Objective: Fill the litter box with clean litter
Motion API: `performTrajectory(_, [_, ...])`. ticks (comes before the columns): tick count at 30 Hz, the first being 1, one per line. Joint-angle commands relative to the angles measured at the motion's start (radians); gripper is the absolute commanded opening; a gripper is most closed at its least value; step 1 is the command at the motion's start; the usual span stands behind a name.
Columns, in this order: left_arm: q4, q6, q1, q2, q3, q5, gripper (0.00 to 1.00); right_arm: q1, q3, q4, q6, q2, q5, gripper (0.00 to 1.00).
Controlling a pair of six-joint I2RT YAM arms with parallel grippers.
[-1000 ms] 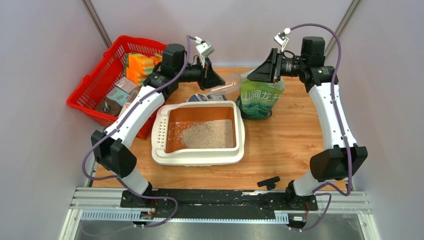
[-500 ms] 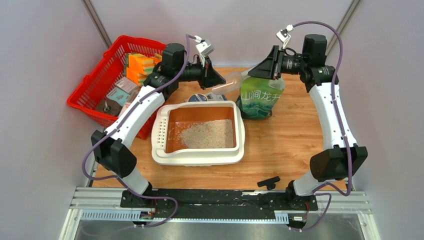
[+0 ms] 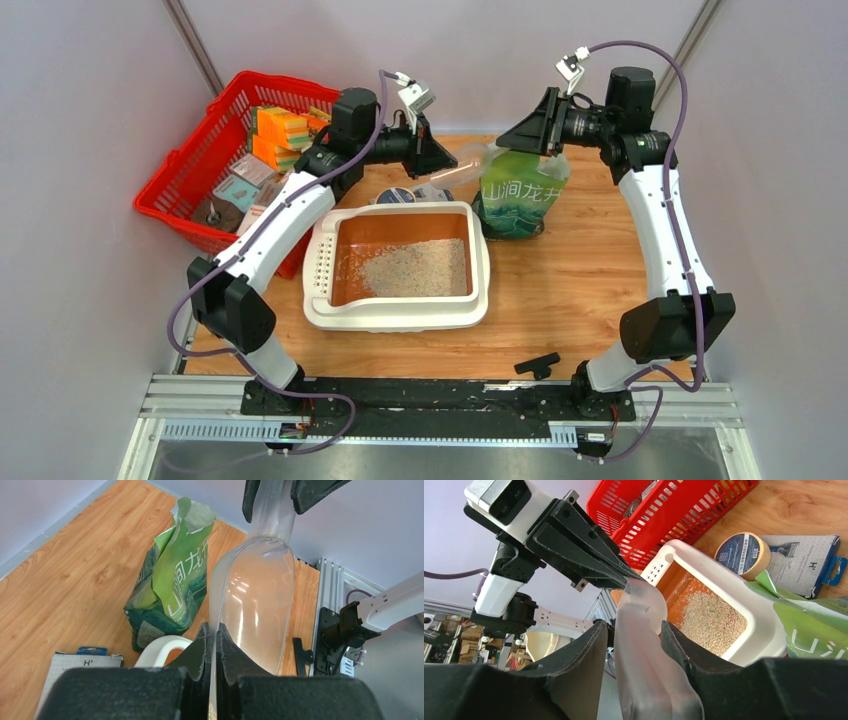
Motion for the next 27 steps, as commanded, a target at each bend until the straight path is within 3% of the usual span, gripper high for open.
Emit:
performTrajectory(1, [0.032,-0.01,-0.014,0.015,0.034,-0.006,0.0,0.002,0.026,0.058,0.002,-0.018,0.01,0.46])
performTrajectory(7, [0.051,-0.03,-0.014,0.025,0.029,-0.011,0.0,0.002,0.025,0.056,-0.005,-0.015,0.022,0.42])
performTrajectory(10, [0.046,-0.024,-0.014,0.032,0.037,-0.016,0.0,0.002,0.022,0.055,-0.014,-0.013,0.018,0.32])
performTrajectory(13, [0.034,-0.019,-0.014,0.043,0.049,-0.022,0.0,0.0,0.025,0.03,-0.042,-0.016,0.013,0.13])
performTrajectory(15, [0.019,-0.003,-0.012,0.049,0.068,-0.029,0.24,-0.012,0.042,0.017,-0.065,-0.018,0.009,0.03])
performTrajectory(18, [0.022,0.025,0.006,0.051,0.094,-0.029,0.45,-0.07,0.113,0.01,-0.071,-0.01,0.001,0.0])
performTrajectory(22, [-0.012,0.114,0.023,0.08,0.147,-0.02,0.53,-0.205,0.222,0.007,-0.053,0.013,0.015,0.0])
performTrajectory(27, [0.032,0.175,0.014,0.166,0.215,0.024,0.57,-0.355,0.278,-0.083,-0.154,0.001,0.071,0.0])
